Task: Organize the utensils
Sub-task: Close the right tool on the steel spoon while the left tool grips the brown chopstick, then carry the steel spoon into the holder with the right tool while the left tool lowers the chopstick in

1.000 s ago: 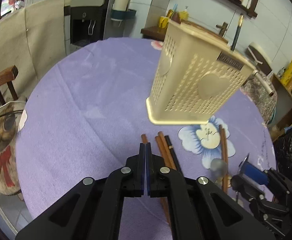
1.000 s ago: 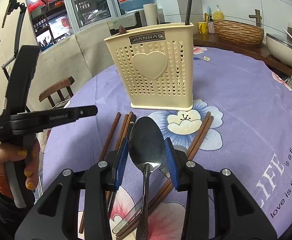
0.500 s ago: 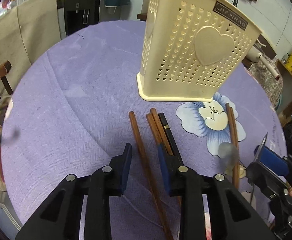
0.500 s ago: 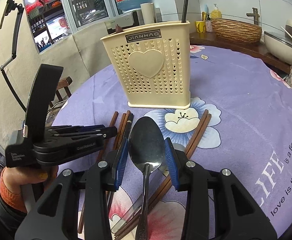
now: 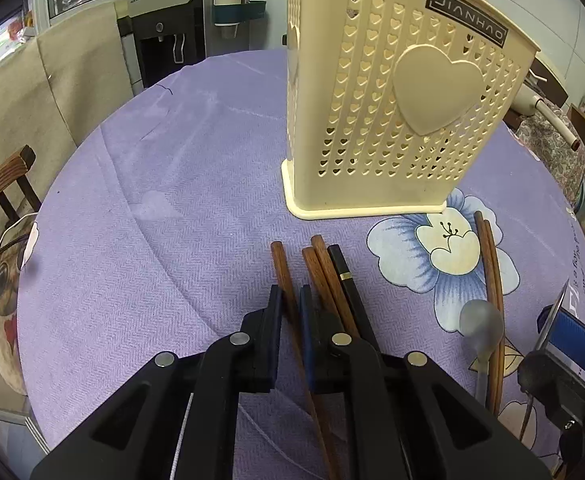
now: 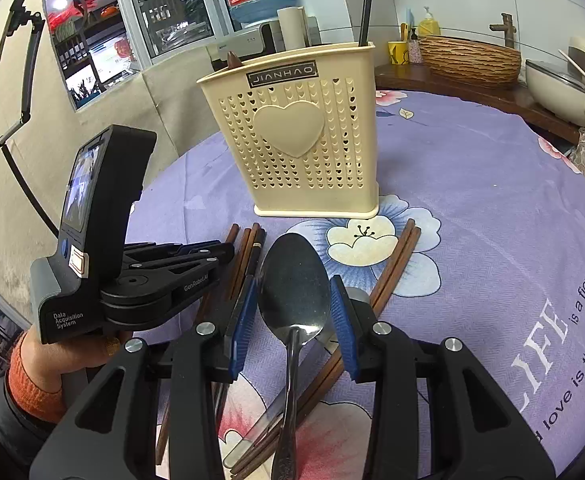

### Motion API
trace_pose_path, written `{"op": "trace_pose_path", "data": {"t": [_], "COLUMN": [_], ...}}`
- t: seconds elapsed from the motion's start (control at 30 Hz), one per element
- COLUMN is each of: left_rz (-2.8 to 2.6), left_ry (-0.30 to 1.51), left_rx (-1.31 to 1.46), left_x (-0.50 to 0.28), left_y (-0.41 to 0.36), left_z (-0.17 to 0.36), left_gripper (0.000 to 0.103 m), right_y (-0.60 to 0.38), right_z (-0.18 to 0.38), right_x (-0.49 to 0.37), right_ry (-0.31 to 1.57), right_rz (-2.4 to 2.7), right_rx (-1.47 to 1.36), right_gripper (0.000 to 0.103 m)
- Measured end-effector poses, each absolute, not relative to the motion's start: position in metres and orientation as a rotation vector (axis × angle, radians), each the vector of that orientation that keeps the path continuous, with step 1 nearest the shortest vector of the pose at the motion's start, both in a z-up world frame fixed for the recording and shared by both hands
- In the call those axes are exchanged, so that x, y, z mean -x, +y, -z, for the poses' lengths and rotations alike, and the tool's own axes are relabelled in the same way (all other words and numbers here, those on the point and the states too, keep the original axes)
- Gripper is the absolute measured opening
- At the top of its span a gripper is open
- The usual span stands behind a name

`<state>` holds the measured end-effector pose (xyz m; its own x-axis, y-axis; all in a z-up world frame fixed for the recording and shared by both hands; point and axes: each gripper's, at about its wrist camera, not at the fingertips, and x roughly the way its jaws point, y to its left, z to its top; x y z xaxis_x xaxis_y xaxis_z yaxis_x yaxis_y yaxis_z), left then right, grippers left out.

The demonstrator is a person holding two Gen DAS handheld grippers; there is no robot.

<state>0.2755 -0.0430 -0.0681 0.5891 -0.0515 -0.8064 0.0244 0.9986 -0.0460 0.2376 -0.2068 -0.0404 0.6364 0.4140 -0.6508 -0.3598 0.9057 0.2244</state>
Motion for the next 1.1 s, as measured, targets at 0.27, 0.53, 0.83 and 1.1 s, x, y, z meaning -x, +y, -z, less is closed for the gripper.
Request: {"op": "trace_pose_path", "data": {"t": [0.27, 0.53, 0.83, 1.1], "left_rz": [0.086, 0.141, 0.142, 0.164], "left_ry": [0.886, 0.686, 0.541, 0.509], "left_rx": [0.087, 0.144, 0.165, 0.168], "left_x": [-0.27, -0.231, -0.197, -0.187], "left_y": [-0.036, -0.025, -0.016, -0.01], "left_z": [0.049, -0.02, -0.066, -0.079], "left_gripper": [0.007, 0.007, 0.007, 0.007], "right_y": [-0.209, -0.214, -0.217, -0.217], "right_z": [0.034, 0.007, -0.016, -0.024], "right_x": [-0.235, -0.228, -0.22, -0.22], "right_ry": [0.729, 0.667, 0.626, 0.619], "right_rz": [-0.449, -0.479, -0.497, -0.525], "right_rx": [-0.086, -0.099, -0.098, -0.104], "right_gripper": [0.037, 0.037, 0.037, 0.037]}}
